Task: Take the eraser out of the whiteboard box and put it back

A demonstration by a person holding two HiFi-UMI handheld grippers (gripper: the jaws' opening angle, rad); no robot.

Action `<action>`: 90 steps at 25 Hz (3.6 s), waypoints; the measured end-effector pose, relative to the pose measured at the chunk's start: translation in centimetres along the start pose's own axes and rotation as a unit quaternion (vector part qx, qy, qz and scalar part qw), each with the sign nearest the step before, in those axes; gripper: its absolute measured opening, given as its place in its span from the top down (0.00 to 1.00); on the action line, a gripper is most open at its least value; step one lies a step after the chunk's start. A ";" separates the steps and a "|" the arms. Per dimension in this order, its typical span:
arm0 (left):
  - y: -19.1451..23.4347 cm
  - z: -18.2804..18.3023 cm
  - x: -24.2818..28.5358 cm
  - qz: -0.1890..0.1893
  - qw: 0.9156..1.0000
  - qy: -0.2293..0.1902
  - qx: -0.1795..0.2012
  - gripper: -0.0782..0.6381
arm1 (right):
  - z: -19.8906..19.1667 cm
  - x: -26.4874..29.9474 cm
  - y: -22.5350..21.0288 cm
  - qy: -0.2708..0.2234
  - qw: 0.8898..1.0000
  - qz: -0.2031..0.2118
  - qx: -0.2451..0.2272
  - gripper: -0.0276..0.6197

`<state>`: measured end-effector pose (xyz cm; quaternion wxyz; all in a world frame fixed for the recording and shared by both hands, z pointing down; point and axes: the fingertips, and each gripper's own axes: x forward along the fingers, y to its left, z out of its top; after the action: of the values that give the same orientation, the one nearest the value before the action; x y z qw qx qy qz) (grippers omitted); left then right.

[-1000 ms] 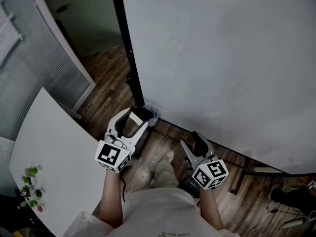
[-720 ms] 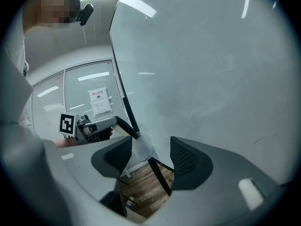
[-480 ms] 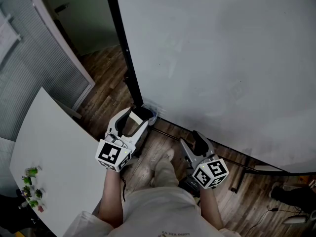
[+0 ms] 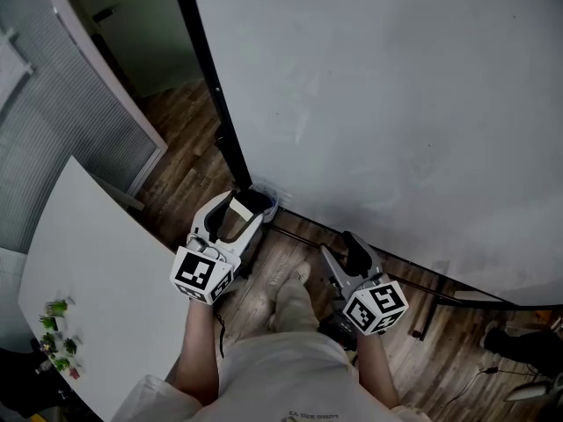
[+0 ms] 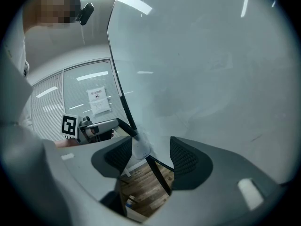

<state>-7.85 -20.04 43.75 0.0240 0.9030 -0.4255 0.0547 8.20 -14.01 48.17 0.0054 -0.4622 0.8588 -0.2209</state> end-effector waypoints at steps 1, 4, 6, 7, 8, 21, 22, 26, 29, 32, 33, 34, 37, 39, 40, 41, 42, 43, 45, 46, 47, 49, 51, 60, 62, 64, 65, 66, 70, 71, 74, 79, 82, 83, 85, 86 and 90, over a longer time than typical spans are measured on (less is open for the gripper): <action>0.0 -0.1 0.1 0.000 1.000 0.001 0.000 0.53 | 0.0 0.1 0.0 0.001 1.000 0.001 0.000 0.57; 0.0 -0.2 0.2 -0.002 1.000 0.004 -0.001 0.53 | 0.0 0.3 0.1 0.002 1.000 0.002 -0.001 0.57; 0.0 -0.2 0.3 -0.004 1.000 0.005 -0.001 0.53 | 0.1 0.3 0.1 0.003 1.000 0.002 -0.001 0.57; 0.1 -0.3 0.4 -0.004 1.000 0.006 -0.002 0.53 | 0.1 0.4 0.0 0.003 1.000 0.002 -0.001 0.57; 0.1 -0.4 0.5 -0.005 1.000 0.007 -0.003 0.53 | 0.1 0.5 0.0 0.004 1.000 0.002 -0.001 0.57; 0.1 -1.6 1.3 -0.008 1.000 0.020 -0.008 0.53 | -0.1 0.6 -0.6 0.010 1.000 -0.002 0.002 0.57; 0.1 -1.7 1.4 -0.008 1.000 0.021 -0.008 0.53 | -0.1 0.6 -0.7 0.010 1.000 -0.002 0.002 0.57; 0.2 -1.9 1.6 -0.009 1.000 0.025 -0.007 0.53 | -0.2 0.7 -1.1 0.012 1.000 -0.006 0.004 0.58; 0.2 -2.1 1.7 -0.009 1.000 0.027 -0.007 0.53 | -0.3 0.7 -1.2 0.013 1.000 -0.007 0.003 0.58; 0.2 -2.3 1.9 -0.008 1.000 0.029 -0.006 0.53 | -0.3 0.6 -1.2 0.014 1.000 -0.007 0.003 0.58; 0.2 -2.4 1.9 -0.008 0.999 0.030 -0.007 0.53 | -0.4 0.7 -1.3 0.014 1.000 -0.008 0.003 0.58; 0.2 -2.5 2.0 -0.008 0.999 0.031 -0.007 0.53 | -0.4 0.7 -1.3 0.015 1.000 -0.008 0.004 0.58; 0.3 -2.7 2.1 -0.009 0.999 0.034 -0.008 0.53 | -0.5 0.7 -1.5 0.016 1.000 -0.009 0.005 0.58; 0.3 -2.9 2.2 -0.008 0.999 0.036 -0.007 0.53 | -0.6 0.8 -1.5 0.017 1.000 -0.009 0.006 0.58; 0.3 -3.0 2.3 -0.008 0.999 0.037 -0.007 0.53 | -0.6 0.8 -1.6 0.018 1.000 -0.009 0.006 0.58; 0.3 -3.0 2.3 -0.008 0.999 0.037 -0.008 0.53 | -0.6 0.8 -1.6 0.018 1.000 -0.009 0.006 0.58; 0.4 -3.1 2.4 -0.008 0.999 0.037 -0.008 0.53 | -0.6 0.8 -1.6 0.018 1.000 -0.010 0.006 0.58; 0.4 -3.1 2.4 -0.008 0.999 0.038 -0.009 0.53 | -0.6 0.8 -1.6 0.018 1.000 -0.010 0.006 0.58; 0.4 -3.2 2.4 -0.009 0.999 0.039 -0.009 0.53 | -0.5 0.8 -1.6 0.019 1.000 -0.011 0.006 0.58; 0.4 -3.3 2.5 -0.009 0.999 0.040 -0.009 0.53 | -0.5 0.8 -1.7 0.019 1.000 -0.011 0.006 0.58; 0.4 -3.4 2.6 -0.009 0.999 0.041 -0.009 0.53 | -0.6 0.8 -1.7 0.019 1.000 -0.012 0.007 0.58; 0.4 -3.5 2.7 -0.008 0.999 0.042 -0.010 0.53 | -0.5 0.7 -1.8 0.018 1.000 -0.013 0.008 0.58; 0.4 -3.4 2.7 -0.008 0.999 0.043 -0.010 0.53 | -0.4 0.6 -1.9 0.019 1.000 -0.013 0.008 0.58; 0.4 -3.9 3.1 -0.008 0.999 0.051 -0.012 0.52 | -0.3 0.6 -2.1 0.020 1.000 -0.014 0.008 0.58; 0.4 -4.1 3.1 -0.007 0.998 0.053 -0.012 0.52 | -0.3 0.5 -2.1 0.020 1.000 -0.015 0.008 0.58; 0.5 -4.3 3.2 -0.005 0.998 0.055 -0.012 0.52 | -0.3 0.4 -2.2 0.019 1.000 -0.016 0.008 0.58; 0.5 -4.3 3.2 -0.004 0.998 0.055 -0.011 0.52 | -0.3 0.4 -2.2 0.019 1.000 -0.017 0.009 0.58; 0.5 -4.3 3.2 -0.003 0.998 0.054 -0.011 0.52 | -0.3 0.4 -2.2 0.019 1.000 -0.017 0.009 0.58; 0.3 -4.5 3.2 0.003 0.998 0.056 0.006 0.52 | -0.3 0.2 -2.3 0.016 1.000 -0.018 0.010 0.58; 0.3 -4.6 3.3 0.004 0.998 0.057 0.011 0.52 | -0.3 0.2 -2.3 0.015 1.000 -0.017 0.009 0.58; 0.2 -4.7 3.2 0.004 0.998 0.059 0.017 0.52 | -0.3 0.2 -2.1 0.012 1.000 -0.015 0.008 0.58; 0.5 -4.8 2.5 0.009 0.999 0.054 0.002 0.52 | -0.3 -0.2 -1.5 0.008 1.000 -0.012 0.005 0.58; 0.5 -4.4 2.2 0.014 0.999 0.047 -0.004 0.51 | 0.1 -0.5 -1.4 0.004 1.000 -0.011 0.002 0.58; 0.5 -4.2 2.1 0.014 0.999 0.043 -0.006 0.50 | 0.3 -0.6 -1.3 0.003 1.000 -0.010 0.001 0.58; 0.3 -3.4 1.7 0.015 0.999 0.034 -0.008 0.50 | 0.6 -0.8 -0.9 0.000 1.000 -0.009 -0.003 0.58; 0.0 -3.1 1.4 0.015 0.999 0.029 -0.010 0.50 | 0.7 -1.0 -0.7 -0.001 1.000 -0.009 -0.007 0.58; -1.8 -1.6 0.6 0.006 1.000 0.012 -0.016 0.51 | 1.1 -1.6 0.0 -0.005 1.000 -0.009 -0.029 0.58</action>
<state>-6.21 -19.15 45.43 0.0436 0.8992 -0.4314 0.0590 9.35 -13.13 46.85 -0.0057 -0.4710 0.8606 -0.1936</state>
